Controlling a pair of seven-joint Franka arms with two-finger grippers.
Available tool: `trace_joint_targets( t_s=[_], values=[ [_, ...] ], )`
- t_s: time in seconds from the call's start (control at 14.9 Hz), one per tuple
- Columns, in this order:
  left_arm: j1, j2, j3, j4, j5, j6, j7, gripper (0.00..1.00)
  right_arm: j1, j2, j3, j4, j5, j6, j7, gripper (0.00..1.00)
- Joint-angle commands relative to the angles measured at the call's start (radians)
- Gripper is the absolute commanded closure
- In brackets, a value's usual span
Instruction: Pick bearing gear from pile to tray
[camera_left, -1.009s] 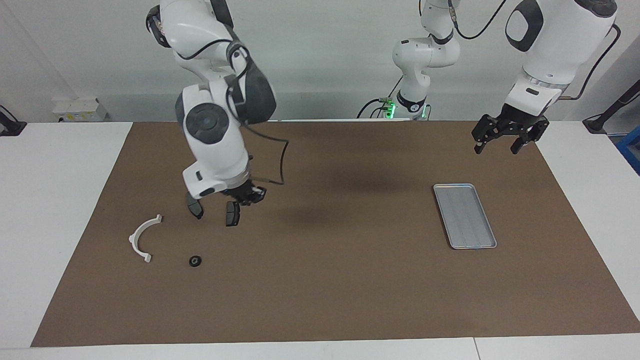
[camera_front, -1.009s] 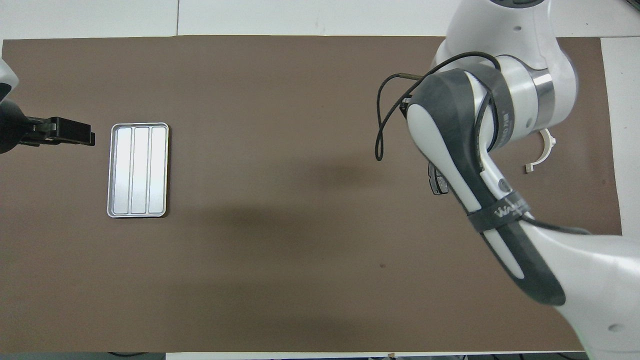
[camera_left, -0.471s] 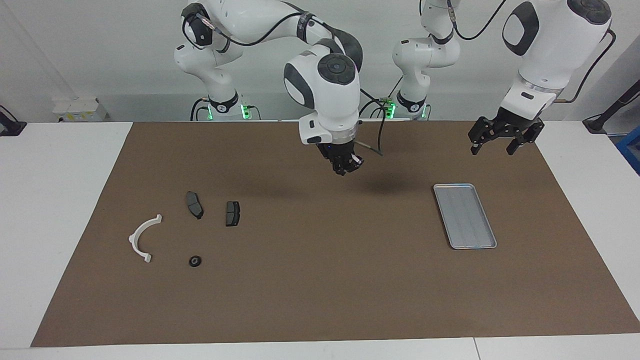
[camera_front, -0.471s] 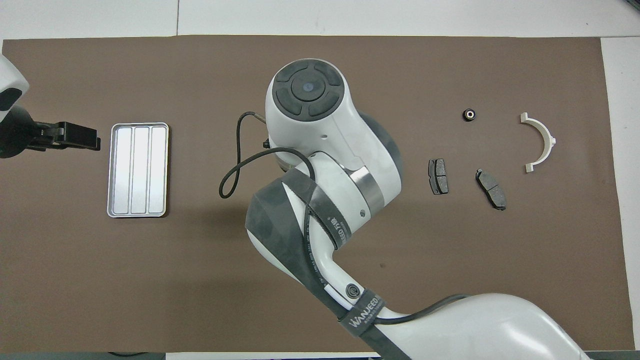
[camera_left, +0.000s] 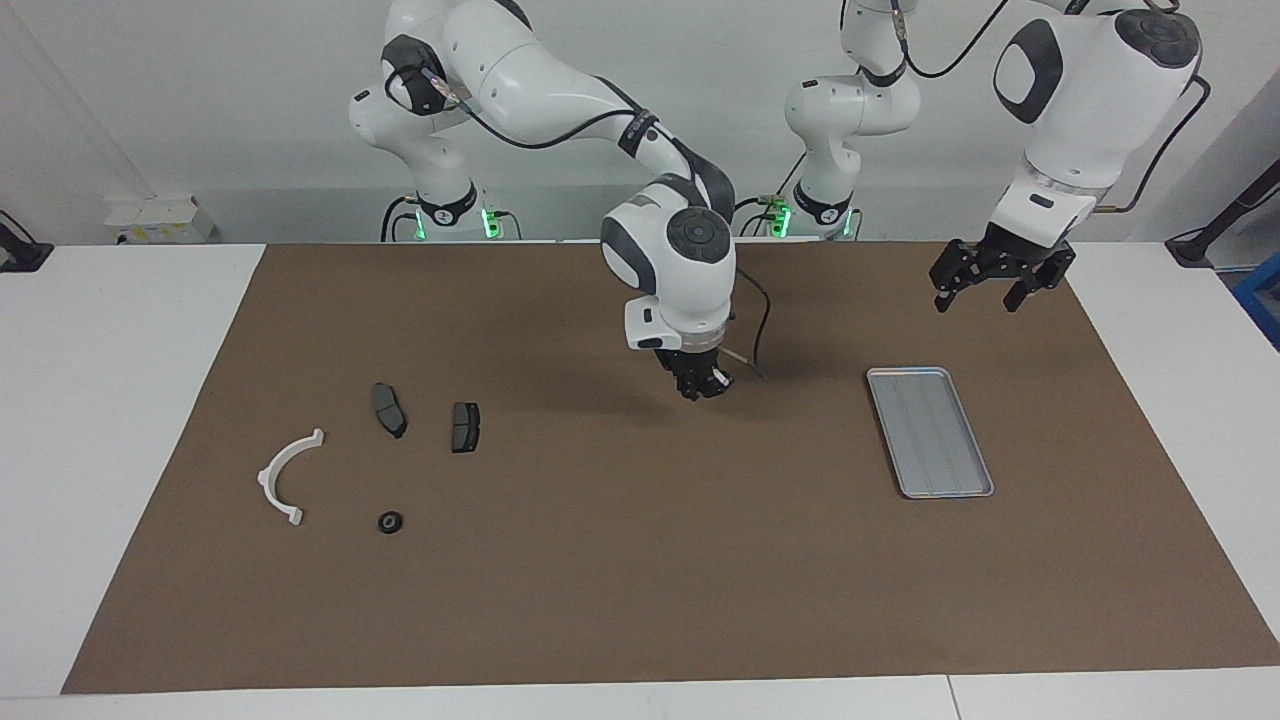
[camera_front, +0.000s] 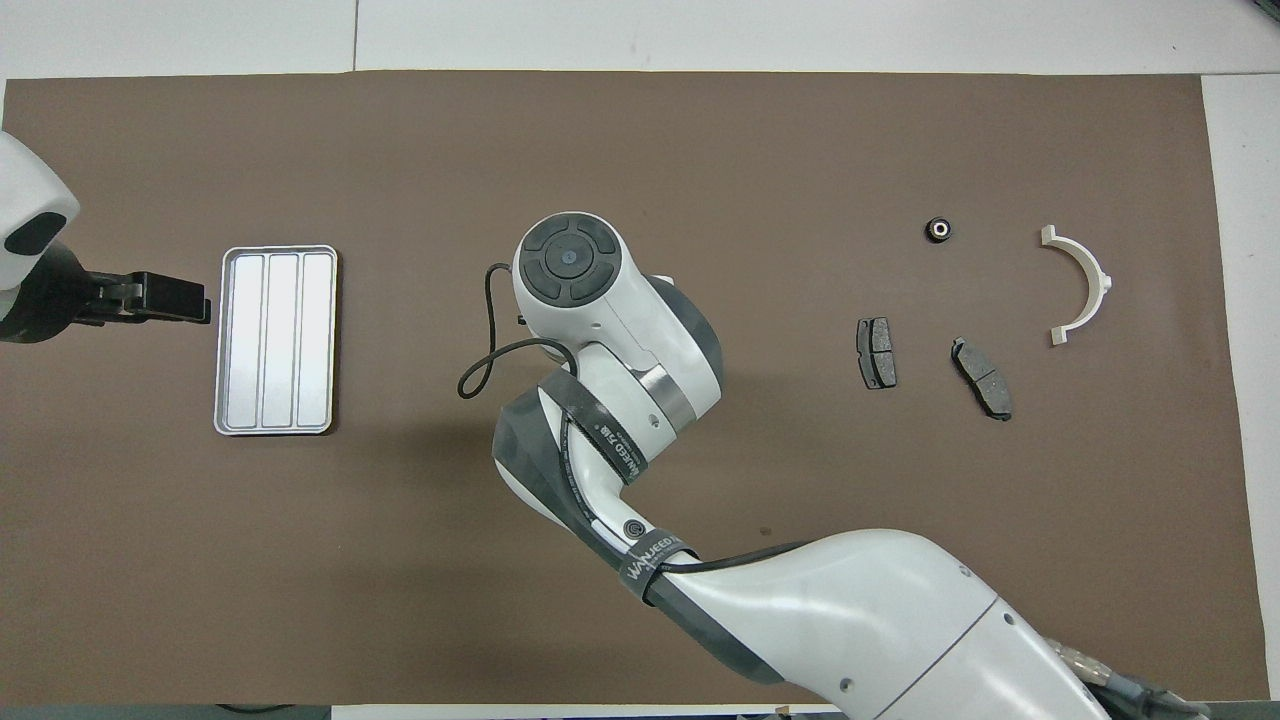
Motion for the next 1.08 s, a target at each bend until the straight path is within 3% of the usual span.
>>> trace_joint_targets(
  t_s=[0.0,0.27,0.54,0.61,0.67,1.01],
  values=[
    [0.001,-0.038,0.006,-0.049,-0.008,0.035,0.013,0.00,-0.014,0.004,-0.003,-0.082,-0.041,0.112,0.017,1.00],
    [-0.001,-0.038,0.005,-0.049,-0.008,0.044,0.011,0.00,-0.031,-0.007,-0.003,-0.173,-0.058,0.195,0.011,1.00],
    [-0.012,-0.041,0.005,-0.072,-0.008,0.081,-0.003,0.00,-0.032,-0.008,-0.003,-0.176,-0.053,0.188,0.014,0.99],
    [-0.013,-0.038,0.005,-0.075,-0.006,0.083,-0.004,0.00,-0.032,-0.008,-0.003,-0.171,-0.053,0.183,0.018,0.27],
    [-0.016,-0.032,0.003,-0.074,-0.003,0.084,-0.007,0.00,-0.031,-0.010,-0.006,-0.162,-0.055,0.161,0.018,0.00],
    [-0.074,0.037,0.000,-0.038,0.034,0.109,-0.170,0.00,-0.083,-0.021,-0.008,0.071,-0.044,-0.134,0.006,0.00]
  ],
)
